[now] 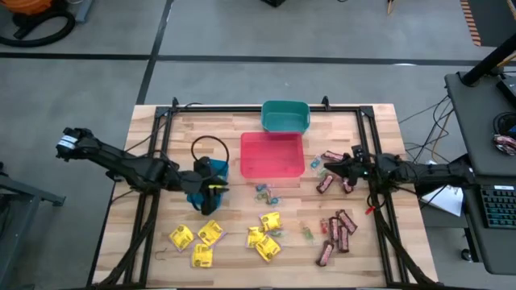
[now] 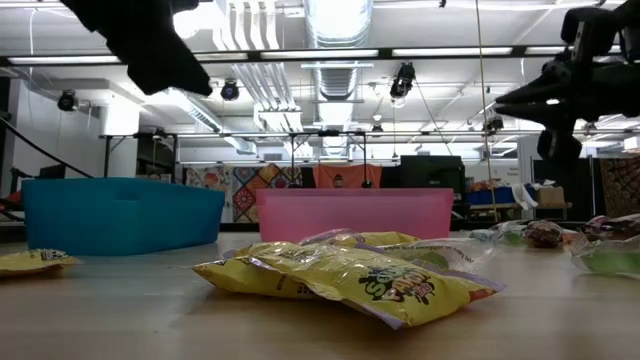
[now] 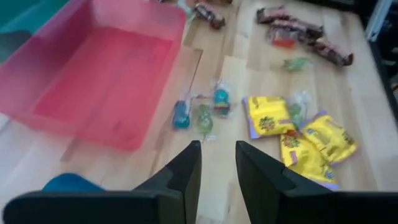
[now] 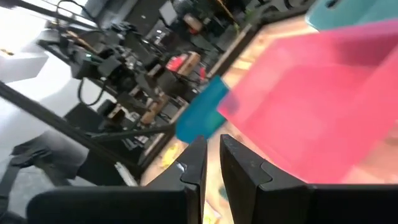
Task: Sort candy
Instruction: Put the brown chocolate bar into the red bin
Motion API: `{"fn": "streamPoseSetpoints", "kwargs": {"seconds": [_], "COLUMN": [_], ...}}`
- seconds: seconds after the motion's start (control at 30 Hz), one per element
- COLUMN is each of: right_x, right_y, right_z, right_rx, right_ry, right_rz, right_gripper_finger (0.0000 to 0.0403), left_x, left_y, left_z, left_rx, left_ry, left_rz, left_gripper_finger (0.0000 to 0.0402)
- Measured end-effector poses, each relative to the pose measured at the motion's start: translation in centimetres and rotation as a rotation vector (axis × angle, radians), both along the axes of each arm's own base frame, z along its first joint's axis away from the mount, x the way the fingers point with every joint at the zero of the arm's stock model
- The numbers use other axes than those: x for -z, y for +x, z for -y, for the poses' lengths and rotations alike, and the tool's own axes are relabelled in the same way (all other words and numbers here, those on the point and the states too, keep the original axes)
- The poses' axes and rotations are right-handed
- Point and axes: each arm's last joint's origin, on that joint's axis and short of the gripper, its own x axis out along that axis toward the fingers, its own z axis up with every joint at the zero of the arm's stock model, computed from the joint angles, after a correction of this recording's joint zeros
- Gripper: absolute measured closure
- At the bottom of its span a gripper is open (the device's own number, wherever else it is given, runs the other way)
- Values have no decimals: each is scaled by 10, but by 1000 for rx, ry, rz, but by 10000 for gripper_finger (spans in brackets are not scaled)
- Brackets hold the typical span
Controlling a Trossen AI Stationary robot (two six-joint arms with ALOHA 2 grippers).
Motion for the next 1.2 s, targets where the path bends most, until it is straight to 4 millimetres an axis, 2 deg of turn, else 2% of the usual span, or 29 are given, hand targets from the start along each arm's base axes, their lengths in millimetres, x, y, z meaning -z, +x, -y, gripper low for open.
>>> {"fn": "streamPoseSetpoints", "kwargs": {"seconds": [0.17, 0.4, 0.5, 0.63, 0.83, 1.07, 1.2], "right_x": [0, -15, -26, -38, -42, -39, -39], "right_y": [7, 17, 20, 30, 49, 68, 79], "right_z": [0, 0, 0, 0, -2, -2, -3], "right_rx": [13, 51, 37, -77, -406, -466, -504], "right_ry": [57, 116, 78, -87, -392, -380, -378], "right_rz": [-174, -668, -858, -1029, -1127, -1187, -1206], "right_gripper_finger": [365, 365, 365, 365, 365, 360, 333], "left_x": [6, 5, 5, 6, 6, 6, 6], "left_y": [-2, -2, -3, -4, -4, -4, -4], "left_z": [-2, -4, -4, -4, -3, -3, -3], "left_rx": [-47, -96, -107, -123, -117, -115, -113], "left_ry": [28, 58, 44, 9, -14, -14, -12], "left_rz": [-3, 14, 16, 3, 0, -1, -2], "left_gripper_finger": [324, 324, 324, 324, 324, 324, 324]}}
